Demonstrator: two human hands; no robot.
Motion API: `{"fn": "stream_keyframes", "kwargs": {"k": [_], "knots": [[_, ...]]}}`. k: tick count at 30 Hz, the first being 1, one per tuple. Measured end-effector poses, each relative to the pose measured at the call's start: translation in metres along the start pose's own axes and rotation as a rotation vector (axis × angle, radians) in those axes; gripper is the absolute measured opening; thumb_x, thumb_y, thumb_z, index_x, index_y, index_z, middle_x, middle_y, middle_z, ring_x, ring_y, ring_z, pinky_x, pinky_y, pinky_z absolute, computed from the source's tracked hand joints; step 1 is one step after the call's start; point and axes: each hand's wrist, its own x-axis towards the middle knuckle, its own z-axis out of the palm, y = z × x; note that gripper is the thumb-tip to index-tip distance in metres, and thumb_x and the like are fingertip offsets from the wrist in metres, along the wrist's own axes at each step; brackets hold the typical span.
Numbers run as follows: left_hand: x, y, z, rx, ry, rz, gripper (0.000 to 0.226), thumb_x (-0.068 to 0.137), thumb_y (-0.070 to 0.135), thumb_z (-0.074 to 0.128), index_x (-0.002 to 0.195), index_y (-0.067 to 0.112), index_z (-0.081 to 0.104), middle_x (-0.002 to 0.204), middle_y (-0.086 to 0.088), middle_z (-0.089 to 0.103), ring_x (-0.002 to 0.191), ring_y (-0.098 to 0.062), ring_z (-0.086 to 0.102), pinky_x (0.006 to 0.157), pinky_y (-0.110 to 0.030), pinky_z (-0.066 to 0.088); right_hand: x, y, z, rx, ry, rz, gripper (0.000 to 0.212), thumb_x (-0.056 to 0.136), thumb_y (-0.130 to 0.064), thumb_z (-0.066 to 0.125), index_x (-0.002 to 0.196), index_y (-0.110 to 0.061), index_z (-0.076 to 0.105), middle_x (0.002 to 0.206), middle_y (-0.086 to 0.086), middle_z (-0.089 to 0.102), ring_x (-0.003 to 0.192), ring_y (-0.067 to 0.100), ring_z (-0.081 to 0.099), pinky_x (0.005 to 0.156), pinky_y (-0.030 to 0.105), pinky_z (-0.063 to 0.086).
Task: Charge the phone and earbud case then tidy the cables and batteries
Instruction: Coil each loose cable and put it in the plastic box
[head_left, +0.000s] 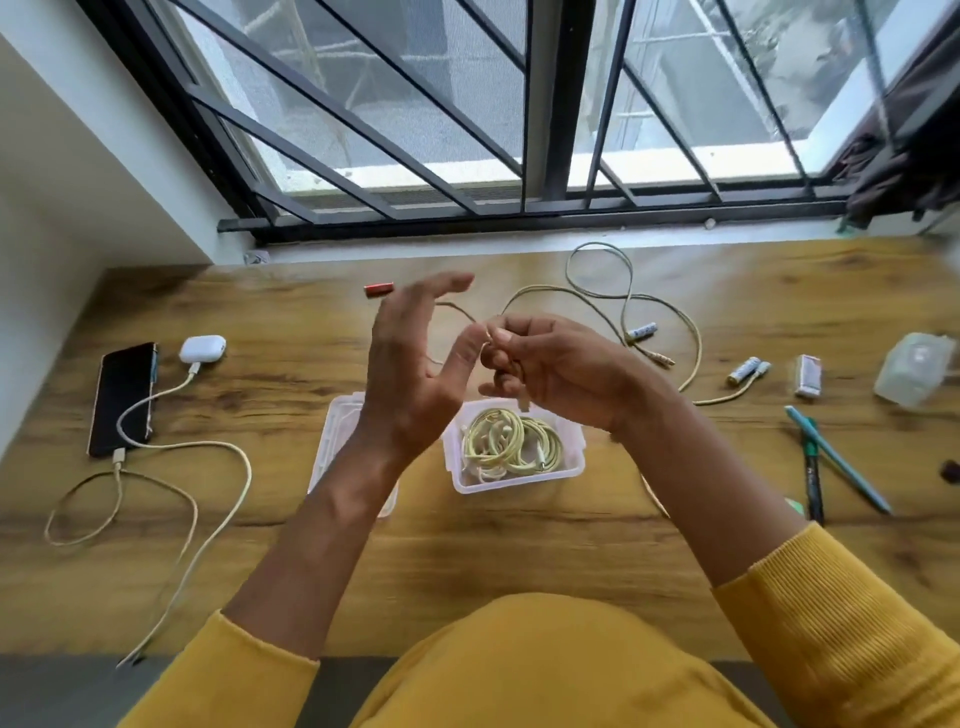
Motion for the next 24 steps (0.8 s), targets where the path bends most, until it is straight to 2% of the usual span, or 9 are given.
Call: {"fn": "stream_keyframes", "kwargs": {"k": [3, 7, 11, 14, 15, 16, 17, 20, 24], "knots": [[0.018, -0.008, 0.007, -0.095, -0.160, 0.015, 0.018, 0.106, 0.027, 0.061, 0.117, 0.016, 0.070, 0.114, 0.004, 0.071, 0.112, -0.014, 0.065, 0.097, -0.044, 0.052, -0.012, -0.005, -0.003, -0.014, 0.031, -0.057, 0.013, 0.111, -0.013, 0.042, 0.110, -0.013, 0.056, 0.078, 0.000, 0.048, 0.049, 0.008, 0.044, 0.122, 0.058, 0.031], [0.039, -0.003, 0.016, -0.138, -0.155, 0.049, 0.015, 0.108, 0.022, 0.058, 0.106, 0.013, 0.070, 0.103, -0.001, 0.070, 0.099, -0.014, 0.066, 0.085, -0.034, 0.053, -0.029, -0.016, -0.007, -0.055, 0.071, -0.072, 0.026, 0.112, -0.027, 0.042, 0.118, -0.012, 0.063, 0.072, -0.002, 0.038, 0.045, 0.005, 0.032, 0.124, 0.061, 0.026], [0.050, 0.003, 0.028, -0.217, -0.146, 0.046, 0.021, 0.108, 0.024, 0.058, 0.100, 0.010, 0.072, 0.097, -0.005, 0.069, 0.089, -0.022, 0.066, 0.073, -0.045, 0.054, -0.044, -0.026, -0.007, -0.160, 0.071, -0.098, 0.030, 0.113, -0.014, 0.038, 0.126, -0.004, 0.063, 0.070, -0.001, 0.042, 0.048, 0.005, 0.038, 0.126, 0.064, 0.023], [0.052, 0.006, 0.037, -0.272, -0.142, 0.037, 0.026, 0.109, 0.029, 0.056, 0.099, 0.010, 0.070, 0.093, -0.008, 0.069, 0.084, -0.027, 0.067, 0.071, -0.054, 0.054, -0.052, -0.033, -0.007, -0.183, -0.012, -0.183, 0.029, 0.112, -0.008, 0.038, 0.131, 0.003, 0.057, 0.077, 0.006, 0.057, 0.052, 0.009, 0.052, 0.124, 0.068, 0.025], [0.052, 0.006, 0.038, -0.291, -0.137, 0.026, 0.027, 0.109, 0.029, 0.055, 0.098, 0.009, 0.069, 0.089, -0.008, 0.069, 0.081, -0.028, 0.066, 0.069, -0.055, 0.053, -0.054, -0.035, -0.005, -0.177, -0.038, -0.223, 0.030, 0.111, -0.007, 0.038, 0.135, 0.004, 0.053, 0.087, 0.010, 0.064, 0.059, 0.012, 0.061, 0.118, 0.065, 0.037], [0.051, 0.004, 0.041, -0.301, -0.133, 0.013, 0.027, 0.110, 0.028, 0.053, 0.098, 0.009, 0.068, 0.086, -0.008, 0.069, 0.078, -0.028, 0.065, 0.066, -0.055, 0.052, -0.055, -0.038, -0.002, -0.156, -0.052, -0.271, 0.033, 0.110, -0.004, 0.036, 0.139, 0.005, 0.049, 0.101, 0.015, 0.068, 0.072, 0.017, 0.070, 0.108, 0.054, 0.051], [0.050, 0.003, 0.043, -0.305, -0.132, -0.010, 0.026, 0.110, 0.026, 0.051, 0.099, 0.010, 0.068, 0.083, -0.005, 0.068, 0.074, -0.026, 0.063, 0.062, -0.052, 0.050, -0.055, -0.041, 0.001, -0.123, -0.054, -0.329, 0.036, 0.109, 0.001, 0.033, 0.143, 0.006, 0.045, 0.116, 0.020, 0.068, 0.092, 0.024, 0.074, 0.104, 0.044, 0.054], [0.041, 0.003, 0.051, -0.324, -0.127, -0.100, 0.026, 0.109, 0.027, 0.047, 0.096, 0.033, 0.068, 0.069, 0.012, 0.061, 0.058, -0.008, 0.051, 0.057, -0.035, 0.038, -0.052, -0.049, 0.007, -0.030, -0.021, -0.497, 0.049, 0.105, 0.010, 0.031, 0.154, 0.006, 0.032, 0.152, 0.024, 0.051, 0.138, 0.037, 0.055, 0.124, 0.050, 0.035], [0.023, 0.012, 0.059, -0.306, -0.221, -0.116, 0.028, 0.111, 0.031, 0.045, 0.105, 0.026, 0.072, 0.059, 0.013, 0.047, 0.052, -0.006, 0.042, 0.055, -0.029, 0.032, -0.040, -0.062, 0.008, 0.053, 0.126, -0.644, 0.053, 0.105, 0.014, 0.032, 0.156, 0.003, 0.029, 0.154, 0.016, 0.052, 0.148, 0.034, 0.047, 0.127, 0.048, 0.031]]}}
